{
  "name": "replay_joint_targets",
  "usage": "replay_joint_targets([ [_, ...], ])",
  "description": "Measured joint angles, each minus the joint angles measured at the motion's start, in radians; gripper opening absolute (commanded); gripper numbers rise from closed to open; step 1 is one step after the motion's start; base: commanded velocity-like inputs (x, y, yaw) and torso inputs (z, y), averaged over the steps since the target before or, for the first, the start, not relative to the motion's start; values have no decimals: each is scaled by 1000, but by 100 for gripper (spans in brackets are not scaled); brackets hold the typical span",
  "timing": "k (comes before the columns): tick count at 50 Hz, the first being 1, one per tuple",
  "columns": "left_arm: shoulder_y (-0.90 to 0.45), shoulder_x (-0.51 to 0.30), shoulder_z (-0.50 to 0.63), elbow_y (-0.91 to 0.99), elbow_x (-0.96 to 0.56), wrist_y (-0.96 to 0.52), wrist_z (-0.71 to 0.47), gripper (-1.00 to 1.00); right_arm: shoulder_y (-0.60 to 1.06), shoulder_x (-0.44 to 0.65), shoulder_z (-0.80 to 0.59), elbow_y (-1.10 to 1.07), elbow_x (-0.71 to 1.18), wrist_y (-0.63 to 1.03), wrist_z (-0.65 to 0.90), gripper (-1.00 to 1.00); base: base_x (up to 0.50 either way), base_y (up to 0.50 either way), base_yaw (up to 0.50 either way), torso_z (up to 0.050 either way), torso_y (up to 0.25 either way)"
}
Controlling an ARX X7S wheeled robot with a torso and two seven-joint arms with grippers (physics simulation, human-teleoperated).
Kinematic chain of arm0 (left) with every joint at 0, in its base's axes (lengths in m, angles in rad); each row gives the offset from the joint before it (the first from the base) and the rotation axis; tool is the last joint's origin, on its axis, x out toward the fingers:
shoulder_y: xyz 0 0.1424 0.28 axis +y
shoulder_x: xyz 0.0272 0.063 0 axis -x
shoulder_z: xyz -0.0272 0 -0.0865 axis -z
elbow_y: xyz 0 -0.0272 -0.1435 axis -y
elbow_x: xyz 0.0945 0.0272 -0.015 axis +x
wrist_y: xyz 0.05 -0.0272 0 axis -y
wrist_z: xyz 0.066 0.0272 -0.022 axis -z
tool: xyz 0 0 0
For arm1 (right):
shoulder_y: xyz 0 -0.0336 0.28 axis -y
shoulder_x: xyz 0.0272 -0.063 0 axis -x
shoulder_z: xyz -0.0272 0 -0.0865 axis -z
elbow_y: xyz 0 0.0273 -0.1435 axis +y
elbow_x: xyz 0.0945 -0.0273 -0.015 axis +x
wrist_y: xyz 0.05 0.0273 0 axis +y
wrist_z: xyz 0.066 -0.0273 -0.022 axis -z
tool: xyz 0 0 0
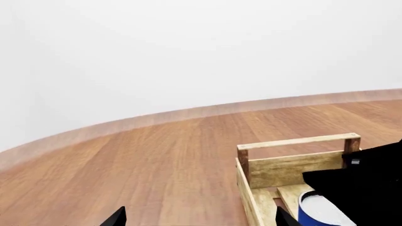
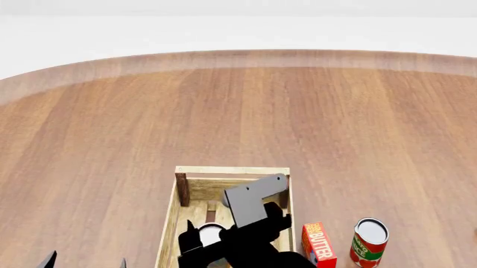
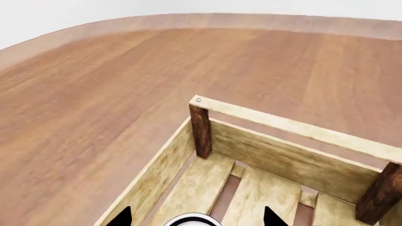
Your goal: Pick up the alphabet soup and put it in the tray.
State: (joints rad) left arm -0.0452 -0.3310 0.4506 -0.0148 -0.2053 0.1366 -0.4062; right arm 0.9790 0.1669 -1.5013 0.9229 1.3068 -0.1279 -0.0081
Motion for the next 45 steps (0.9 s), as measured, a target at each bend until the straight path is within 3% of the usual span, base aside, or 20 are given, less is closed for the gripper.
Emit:
replay_joint_targets([
  [21, 10, -10, -23, 53, -47, -17, -14, 100, -120, 273, -24, -494, -217, -255, 366, 100, 0, 0, 0, 0, 0],
  [45, 38, -43, -23, 177, -71, -60, -30, 100, -203, 456, -33, -809, -435, -385, 622, 100, 0, 0, 0, 0, 0],
])
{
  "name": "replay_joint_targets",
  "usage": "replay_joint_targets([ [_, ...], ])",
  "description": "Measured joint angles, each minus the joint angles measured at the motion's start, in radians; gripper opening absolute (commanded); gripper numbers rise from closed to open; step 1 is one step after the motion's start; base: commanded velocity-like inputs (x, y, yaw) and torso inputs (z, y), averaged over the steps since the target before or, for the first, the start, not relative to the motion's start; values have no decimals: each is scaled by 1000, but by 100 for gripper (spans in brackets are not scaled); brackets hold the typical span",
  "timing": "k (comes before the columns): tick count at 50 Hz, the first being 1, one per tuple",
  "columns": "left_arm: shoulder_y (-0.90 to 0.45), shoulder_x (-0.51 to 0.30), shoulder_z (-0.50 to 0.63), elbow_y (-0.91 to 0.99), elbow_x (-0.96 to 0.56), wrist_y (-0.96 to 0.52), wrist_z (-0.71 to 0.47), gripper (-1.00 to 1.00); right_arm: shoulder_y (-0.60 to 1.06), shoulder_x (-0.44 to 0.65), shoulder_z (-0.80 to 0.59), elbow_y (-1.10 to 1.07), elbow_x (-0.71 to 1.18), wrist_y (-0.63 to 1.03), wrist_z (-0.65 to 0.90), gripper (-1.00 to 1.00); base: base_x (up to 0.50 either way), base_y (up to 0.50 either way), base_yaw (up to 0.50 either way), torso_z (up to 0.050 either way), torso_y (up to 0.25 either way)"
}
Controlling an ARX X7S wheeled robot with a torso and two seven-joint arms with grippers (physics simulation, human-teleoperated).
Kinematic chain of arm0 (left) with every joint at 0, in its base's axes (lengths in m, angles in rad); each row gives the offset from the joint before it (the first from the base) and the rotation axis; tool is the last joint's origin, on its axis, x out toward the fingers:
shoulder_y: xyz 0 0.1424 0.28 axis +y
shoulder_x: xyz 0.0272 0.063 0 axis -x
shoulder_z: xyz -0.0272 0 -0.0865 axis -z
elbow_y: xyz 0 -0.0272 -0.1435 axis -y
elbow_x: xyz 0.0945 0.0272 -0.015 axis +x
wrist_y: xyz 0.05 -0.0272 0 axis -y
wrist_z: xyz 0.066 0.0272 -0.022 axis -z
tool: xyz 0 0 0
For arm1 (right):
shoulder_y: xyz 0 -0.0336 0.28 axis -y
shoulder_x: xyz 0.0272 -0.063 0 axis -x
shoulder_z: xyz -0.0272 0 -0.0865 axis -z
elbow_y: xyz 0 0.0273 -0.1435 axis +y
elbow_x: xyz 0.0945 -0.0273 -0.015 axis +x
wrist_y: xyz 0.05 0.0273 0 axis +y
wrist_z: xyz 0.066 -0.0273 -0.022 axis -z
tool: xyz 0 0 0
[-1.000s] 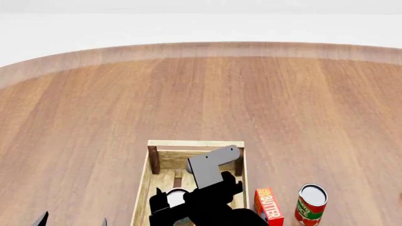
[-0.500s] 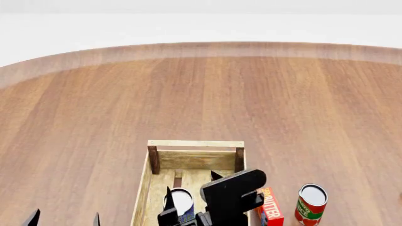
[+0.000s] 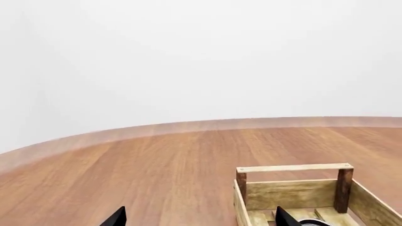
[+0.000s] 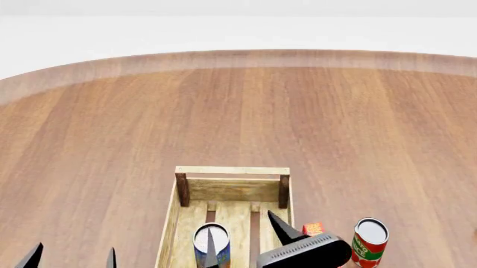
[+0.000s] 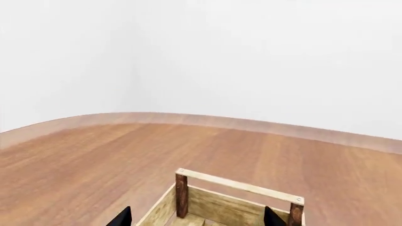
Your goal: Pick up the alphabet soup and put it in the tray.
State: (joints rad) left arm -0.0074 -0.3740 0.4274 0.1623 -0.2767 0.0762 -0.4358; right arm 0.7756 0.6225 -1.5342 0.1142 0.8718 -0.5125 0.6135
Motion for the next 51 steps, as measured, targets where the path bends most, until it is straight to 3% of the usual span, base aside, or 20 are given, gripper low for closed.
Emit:
replay_joint_targets([
  [21, 26, -39, -5, 131, -30, -45, -14, 100, -31, 122, 2, -231, -189, 5, 201, 100, 0, 0, 0, 0, 0],
  [51, 56, -94, -17, 309, -62, -95, -39, 100, -35, 252, 11, -524, -375, 139, 420, 100, 0, 0, 0, 0, 0],
])
